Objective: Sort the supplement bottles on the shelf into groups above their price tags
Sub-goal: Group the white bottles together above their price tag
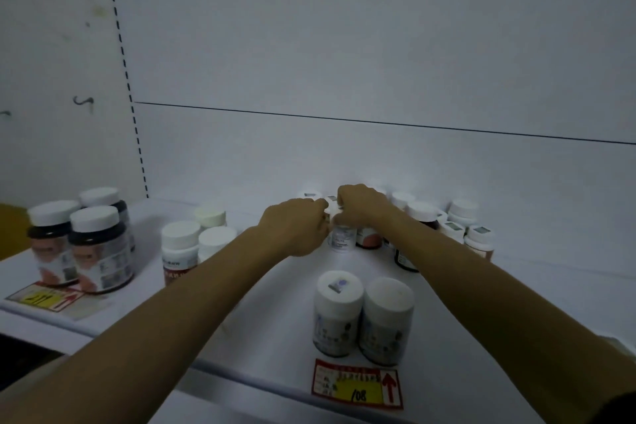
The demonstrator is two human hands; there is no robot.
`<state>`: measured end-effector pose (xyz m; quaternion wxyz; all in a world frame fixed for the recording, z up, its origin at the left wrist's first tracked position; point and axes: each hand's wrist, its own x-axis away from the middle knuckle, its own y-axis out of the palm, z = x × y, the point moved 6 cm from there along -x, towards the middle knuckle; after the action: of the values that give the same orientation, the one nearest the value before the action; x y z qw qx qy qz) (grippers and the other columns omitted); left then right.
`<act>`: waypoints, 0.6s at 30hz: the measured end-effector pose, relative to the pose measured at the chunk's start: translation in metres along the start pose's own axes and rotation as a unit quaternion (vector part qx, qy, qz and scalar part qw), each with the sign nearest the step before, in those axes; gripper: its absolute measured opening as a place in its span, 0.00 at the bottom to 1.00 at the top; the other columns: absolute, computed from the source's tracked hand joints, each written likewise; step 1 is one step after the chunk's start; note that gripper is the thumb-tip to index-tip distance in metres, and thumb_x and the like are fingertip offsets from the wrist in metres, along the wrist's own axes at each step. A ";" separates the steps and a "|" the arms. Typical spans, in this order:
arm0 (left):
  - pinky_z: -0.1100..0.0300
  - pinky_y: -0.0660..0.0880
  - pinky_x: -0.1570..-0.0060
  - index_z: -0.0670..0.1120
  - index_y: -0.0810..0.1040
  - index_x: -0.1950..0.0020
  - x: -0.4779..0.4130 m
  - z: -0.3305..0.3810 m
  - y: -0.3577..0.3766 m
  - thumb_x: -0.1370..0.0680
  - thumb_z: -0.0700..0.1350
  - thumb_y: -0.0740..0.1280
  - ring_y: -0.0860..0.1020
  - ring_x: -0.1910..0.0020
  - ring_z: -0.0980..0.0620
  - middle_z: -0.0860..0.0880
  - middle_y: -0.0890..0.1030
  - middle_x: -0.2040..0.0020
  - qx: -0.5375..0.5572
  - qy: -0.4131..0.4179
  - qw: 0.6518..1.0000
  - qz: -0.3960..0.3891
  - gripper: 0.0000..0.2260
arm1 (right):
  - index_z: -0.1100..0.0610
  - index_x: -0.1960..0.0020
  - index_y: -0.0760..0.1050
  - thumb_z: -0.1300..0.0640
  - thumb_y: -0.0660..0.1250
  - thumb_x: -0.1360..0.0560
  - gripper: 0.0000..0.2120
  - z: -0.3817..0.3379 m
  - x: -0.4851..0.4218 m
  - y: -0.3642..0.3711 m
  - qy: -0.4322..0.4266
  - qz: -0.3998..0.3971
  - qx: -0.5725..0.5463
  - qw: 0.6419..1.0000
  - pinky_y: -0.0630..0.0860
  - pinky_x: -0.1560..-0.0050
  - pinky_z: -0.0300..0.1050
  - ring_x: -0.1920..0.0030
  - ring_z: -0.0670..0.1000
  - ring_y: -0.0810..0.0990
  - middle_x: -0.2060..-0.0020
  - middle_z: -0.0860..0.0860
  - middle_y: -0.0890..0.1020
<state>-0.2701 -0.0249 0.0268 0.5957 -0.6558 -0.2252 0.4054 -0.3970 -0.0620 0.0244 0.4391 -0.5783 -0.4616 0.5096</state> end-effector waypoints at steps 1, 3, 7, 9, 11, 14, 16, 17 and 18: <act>0.50 0.72 0.44 0.48 0.67 0.33 0.001 0.000 -0.001 0.21 0.53 0.57 0.74 0.40 0.45 0.47 0.74 0.36 0.010 -0.005 1.000 0.002 0.18 | 0.58 0.41 0.72 0.50 0.68 0.28 0.19 0.000 0.001 -0.003 0.000 0.002 -0.007 1.000 0.71 0.52 0.46 0.44 0.56 0.76 0.43 0.55 0.77; 0.52 0.70 0.44 0.46 0.66 0.31 0.002 -0.002 -0.003 0.21 0.51 0.58 0.73 0.39 0.44 0.46 0.73 0.35 0.043 -0.023 0.999 0.010 0.19 | 0.57 0.43 0.73 0.48 0.70 0.30 0.20 0.000 0.003 -0.014 0.001 0.010 -0.034 0.999 0.73 0.51 0.47 0.45 0.55 0.77 0.45 0.53 0.78; 0.54 0.70 0.42 0.45 0.66 0.31 0.005 -0.010 0.006 0.21 0.52 0.61 0.74 0.39 0.44 0.44 0.74 0.34 0.171 -0.077 0.982 0.005 0.21 | 0.57 0.50 0.77 0.47 0.72 0.31 0.16 -0.001 0.013 -0.047 -0.006 0.022 -0.156 0.988 0.76 0.60 0.44 0.55 0.52 0.78 0.51 0.52 0.79; 0.56 0.71 0.44 0.45 0.66 0.32 0.007 -0.013 0.012 0.22 0.53 0.62 0.75 0.40 0.46 0.45 0.74 0.34 0.265 -0.098 0.959 0.010 0.22 | 0.58 0.51 0.77 0.49 0.72 0.30 0.15 -0.004 0.022 -0.060 -0.014 -0.002 -0.233 0.972 0.80 0.58 0.47 0.56 0.54 0.81 0.54 0.53 0.80; 0.60 0.71 0.50 0.46 0.65 0.31 0.008 -0.014 0.016 0.25 0.55 0.66 0.75 0.44 0.50 0.48 0.75 0.38 0.396 -0.109 0.912 0.021 0.26 | 0.58 0.51 0.76 0.52 0.73 0.30 0.12 -0.004 0.031 -0.069 -0.025 -0.036 -0.299 0.953 0.82 0.59 0.47 0.58 0.54 0.83 0.55 0.54 0.82; 0.65 0.72 0.55 0.50 0.65 0.33 0.013 -0.005 0.020 0.31 0.57 0.72 0.77 0.47 0.55 0.52 0.76 0.41 0.527 -0.086 0.845 0.021 0.31 | 0.58 0.49 0.77 0.55 0.72 0.29 0.12 0.000 0.045 -0.081 -0.046 -0.054 -0.354 0.933 0.83 0.58 0.48 0.57 0.54 0.84 0.53 0.55 0.83; 0.62 0.74 0.53 0.52 0.68 0.35 0.016 0.002 0.024 0.32 0.57 0.72 0.78 0.46 0.55 0.51 0.78 0.41 0.581 -0.065 0.811 0.006 0.29 | 0.59 0.47 0.77 0.57 0.71 0.29 0.12 0.002 0.053 -0.085 -0.060 -0.068 -0.374 0.923 0.83 0.55 0.50 0.55 0.53 0.83 0.53 0.55 0.83; 0.60 0.75 0.49 0.53 0.69 0.37 0.018 0.006 0.025 0.31 0.57 0.70 0.78 0.45 0.54 0.51 0.78 0.41 0.618 -0.061 0.784 -0.007 0.25 | 0.59 0.46 0.77 0.58 0.71 0.29 0.12 0.002 0.057 -0.087 -0.068 -0.076 -0.379 0.920 0.83 0.56 0.49 0.55 0.52 0.83 0.53 0.54 0.83; 0.57 0.74 0.45 0.53 0.70 0.39 0.021 0.009 0.026 0.30 0.57 0.67 0.78 0.44 0.52 0.50 0.79 0.42 0.654 -0.060 0.753 -0.026 0.22 | 0.59 0.45 0.76 0.59 0.70 0.28 0.12 0.003 0.060 -0.088 -0.076 -0.084 -0.384 0.916 0.83 0.56 0.47 0.54 0.52 0.83 0.52 0.54 0.83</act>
<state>-0.2704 -0.0082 -0.0036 0.8747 -0.0739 0.0431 0.4771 -0.4042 0.0135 0.0994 0.1880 -0.6211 -0.7005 0.2970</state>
